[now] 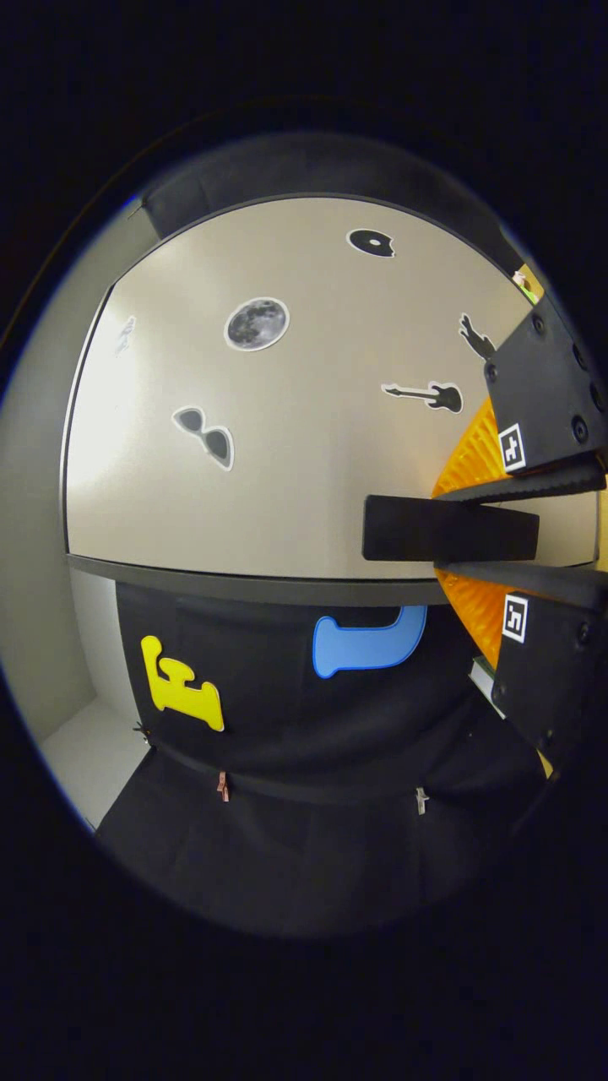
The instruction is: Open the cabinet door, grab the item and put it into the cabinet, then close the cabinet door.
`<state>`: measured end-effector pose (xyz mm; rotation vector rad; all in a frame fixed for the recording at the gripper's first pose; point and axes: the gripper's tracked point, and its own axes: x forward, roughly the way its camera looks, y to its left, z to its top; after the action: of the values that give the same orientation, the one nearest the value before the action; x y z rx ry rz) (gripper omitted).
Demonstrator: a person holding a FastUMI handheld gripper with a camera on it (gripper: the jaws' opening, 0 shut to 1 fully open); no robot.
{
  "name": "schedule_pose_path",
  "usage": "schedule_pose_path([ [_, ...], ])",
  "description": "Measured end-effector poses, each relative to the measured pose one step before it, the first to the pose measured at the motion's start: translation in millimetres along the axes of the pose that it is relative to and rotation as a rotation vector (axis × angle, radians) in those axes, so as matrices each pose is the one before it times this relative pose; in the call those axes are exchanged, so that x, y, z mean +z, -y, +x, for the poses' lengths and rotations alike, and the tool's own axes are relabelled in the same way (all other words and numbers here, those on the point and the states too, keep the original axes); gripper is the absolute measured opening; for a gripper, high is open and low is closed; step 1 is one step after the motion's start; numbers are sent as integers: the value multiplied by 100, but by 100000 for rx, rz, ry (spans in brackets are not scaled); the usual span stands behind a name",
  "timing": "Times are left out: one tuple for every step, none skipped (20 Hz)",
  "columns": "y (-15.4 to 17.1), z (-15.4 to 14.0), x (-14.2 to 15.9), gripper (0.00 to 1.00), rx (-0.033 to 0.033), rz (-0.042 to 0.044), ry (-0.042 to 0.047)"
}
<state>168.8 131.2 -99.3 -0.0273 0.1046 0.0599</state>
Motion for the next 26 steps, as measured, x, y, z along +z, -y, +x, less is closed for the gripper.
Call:
schedule_pose_path([
  [-89,-19,192,33,86,2067,412],
  [80,65,-193,28,460,-89,-99],
  [-35,38,154,28,-85,-1079,676],
  [9,29,-46,28,-542,-665,-79],
  [33,-36,-2,28,-706,32,-177],
  [-10,-92,-31,28,-100,-349,-429],
  [-23,-486,-15,18,467,797,-662],
  [-90,179,14,18,785,796,464],
  [-59,-410,-49,17,846,363,-175],
  [-32,-403,137,17,763,204,-355],
  [-132,-653,112,17,754,-129,-745],
  [-171,-804,326,17,905,-391,-187],
  [-153,-921,161,17,1414,-345,-384],
  [-51,-683,35,17,1617,711,-160],
  [-36,-839,-15,17,1537,1022,-389],
  [-9,-1242,104,17,1535,491,1],
  [-49,-1279,147,17,1370,-168,-230],
  [48,-1437,252,17,1111,-361,-95],
  [112,-1250,217,17,1101,-487,-120],
  [198,-1209,24,17,1394,8,-771],
  [198,-1063,94,17,1301,290,-405],
  [409,-1027,155,17,1678,60,-637],
  [88,-777,52,17,1392,-335,-1165],
  [203,-915,-26,17,2216,-2001,-1194],
  [201,-584,36,17,1682,-1380,-796],
  [266,-205,-110,17,1506,-503,-444],
])
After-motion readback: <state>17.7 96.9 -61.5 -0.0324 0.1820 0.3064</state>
